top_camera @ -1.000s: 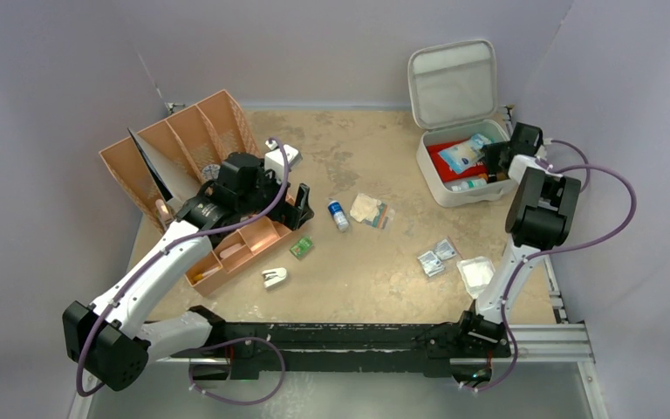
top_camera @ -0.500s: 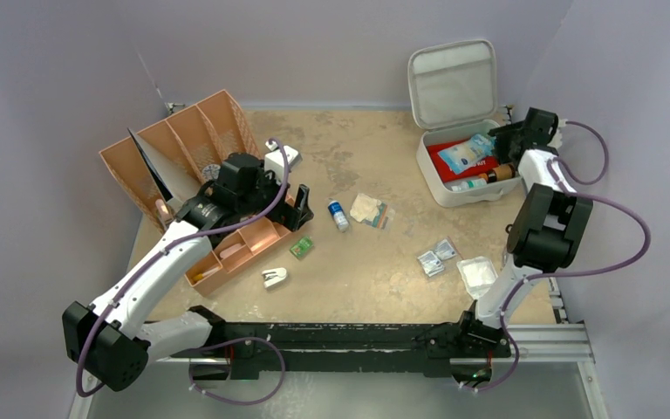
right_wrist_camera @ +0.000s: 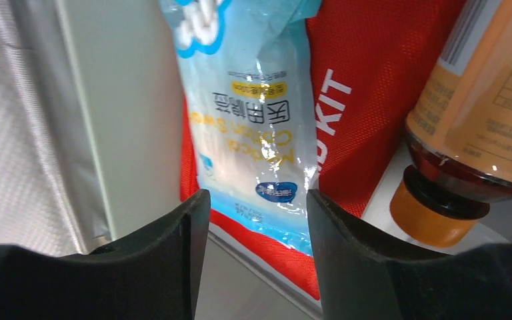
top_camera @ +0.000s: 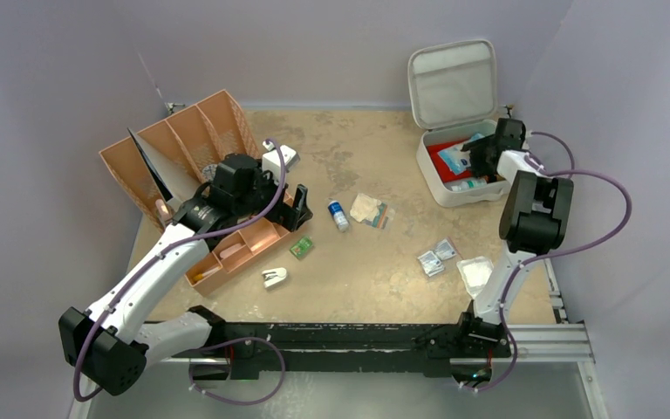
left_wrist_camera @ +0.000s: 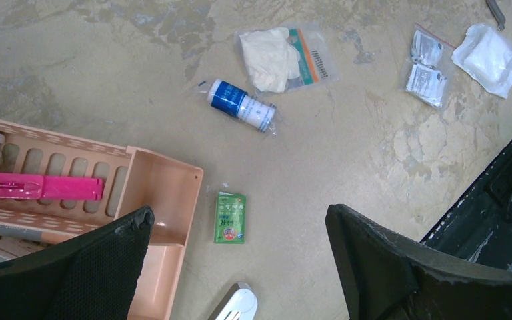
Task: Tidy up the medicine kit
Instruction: Place the medical item at the medicine box, then pick up the medical item at the center of the board.
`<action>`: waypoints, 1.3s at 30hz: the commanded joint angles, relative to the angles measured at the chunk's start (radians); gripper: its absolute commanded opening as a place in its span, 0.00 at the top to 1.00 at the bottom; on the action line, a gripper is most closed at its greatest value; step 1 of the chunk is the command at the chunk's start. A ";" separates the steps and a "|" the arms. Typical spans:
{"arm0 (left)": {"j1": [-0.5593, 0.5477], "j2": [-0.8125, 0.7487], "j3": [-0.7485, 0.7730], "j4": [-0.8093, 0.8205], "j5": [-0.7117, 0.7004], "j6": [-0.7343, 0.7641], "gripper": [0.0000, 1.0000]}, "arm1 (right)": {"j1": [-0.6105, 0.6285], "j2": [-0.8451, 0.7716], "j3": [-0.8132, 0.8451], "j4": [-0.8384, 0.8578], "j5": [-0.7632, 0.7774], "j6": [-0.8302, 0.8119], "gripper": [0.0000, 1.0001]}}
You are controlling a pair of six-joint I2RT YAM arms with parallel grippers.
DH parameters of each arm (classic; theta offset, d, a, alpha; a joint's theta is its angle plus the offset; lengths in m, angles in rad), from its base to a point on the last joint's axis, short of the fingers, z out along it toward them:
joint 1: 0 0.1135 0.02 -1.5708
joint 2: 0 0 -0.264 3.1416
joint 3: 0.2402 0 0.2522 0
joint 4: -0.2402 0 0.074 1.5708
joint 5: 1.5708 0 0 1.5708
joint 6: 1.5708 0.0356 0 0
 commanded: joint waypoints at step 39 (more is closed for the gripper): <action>-0.005 -0.020 0.030 -0.025 0.001 -0.015 0.00 | 0.048 -0.373 -0.101 -0.395 0.042 -0.144 0.43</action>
